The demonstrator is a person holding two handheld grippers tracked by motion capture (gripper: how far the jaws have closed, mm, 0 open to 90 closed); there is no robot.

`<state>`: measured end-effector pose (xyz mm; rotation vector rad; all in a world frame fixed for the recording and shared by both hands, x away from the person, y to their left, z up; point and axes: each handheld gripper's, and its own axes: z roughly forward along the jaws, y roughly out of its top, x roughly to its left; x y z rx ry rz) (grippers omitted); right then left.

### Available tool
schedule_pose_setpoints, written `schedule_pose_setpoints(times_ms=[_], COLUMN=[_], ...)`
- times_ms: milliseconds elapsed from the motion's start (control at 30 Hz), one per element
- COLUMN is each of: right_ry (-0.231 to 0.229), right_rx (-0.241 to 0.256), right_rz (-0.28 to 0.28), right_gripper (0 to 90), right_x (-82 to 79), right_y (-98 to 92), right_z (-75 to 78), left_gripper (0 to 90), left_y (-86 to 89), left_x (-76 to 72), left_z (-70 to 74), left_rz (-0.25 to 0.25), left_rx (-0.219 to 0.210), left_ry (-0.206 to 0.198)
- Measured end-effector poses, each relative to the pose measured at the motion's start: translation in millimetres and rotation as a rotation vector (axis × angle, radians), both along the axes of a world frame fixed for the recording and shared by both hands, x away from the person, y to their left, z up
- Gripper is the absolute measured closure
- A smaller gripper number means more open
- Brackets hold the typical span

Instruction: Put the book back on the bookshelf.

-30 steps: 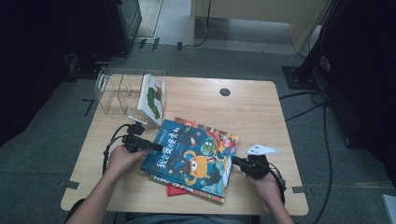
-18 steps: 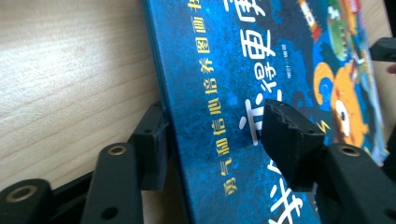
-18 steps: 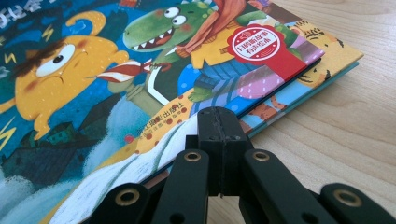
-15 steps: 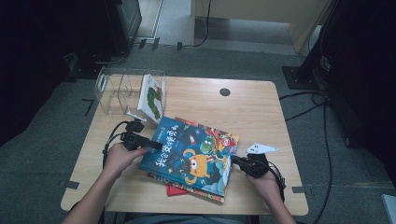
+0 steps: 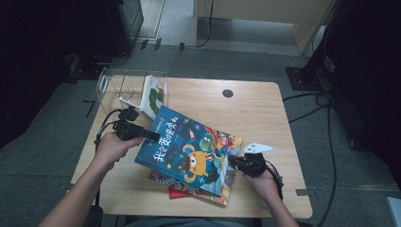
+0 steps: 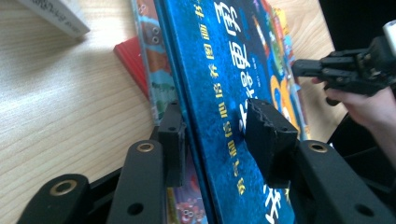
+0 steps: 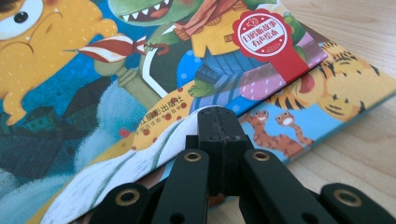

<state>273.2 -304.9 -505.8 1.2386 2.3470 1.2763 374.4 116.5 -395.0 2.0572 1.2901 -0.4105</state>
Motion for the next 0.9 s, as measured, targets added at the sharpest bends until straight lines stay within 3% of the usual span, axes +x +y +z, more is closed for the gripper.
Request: schedule_pose_setpoints(times_ms=[167, 433, 533, 667, 733, 900], right_ry=[-0.004, -0.021, -0.026, -0.032, -0.041, -0.082], right_rx=[-0.005, 0.0, -0.017, -0.02, -0.026, -0.046], right_rz=[0.01, 0.059, 0.08, 0.102, 0.114, 0.175], right_gripper=[90.0, 90.0, 89.9, 87.7, 86.4, 69.4], right_x=[4.3, 10.9, 13.4, 15.9, 16.5, 15.4], right_y=[4.9, 19.7, 28.4, 35.5, 39.2, 49.0], right_z=[0.1, -0.9, 0.1, 0.3, 0.3, 0.1], left_gripper=[64.7, 70.7, 71.3, 75.9, 77.2, 79.5], left_y=[-2.1, -9.0, -14.1, -11.9, -12.5, -13.6], left_x=[2.1, 4.1, 6.1, 10.8, 12.7, 19.6], left_z=[13.1, 36.8, 43.2, 51.8, 57.3, 73.6], left_rz=[-0.017, -0.067, -0.082, -0.087, -0.093, -0.108], left_rx=[-0.044, -0.074, -0.045, -0.072, -0.061, -0.021], left_ry=[0.027, 0.024, 0.026, 0.043, 0.051, 0.05])
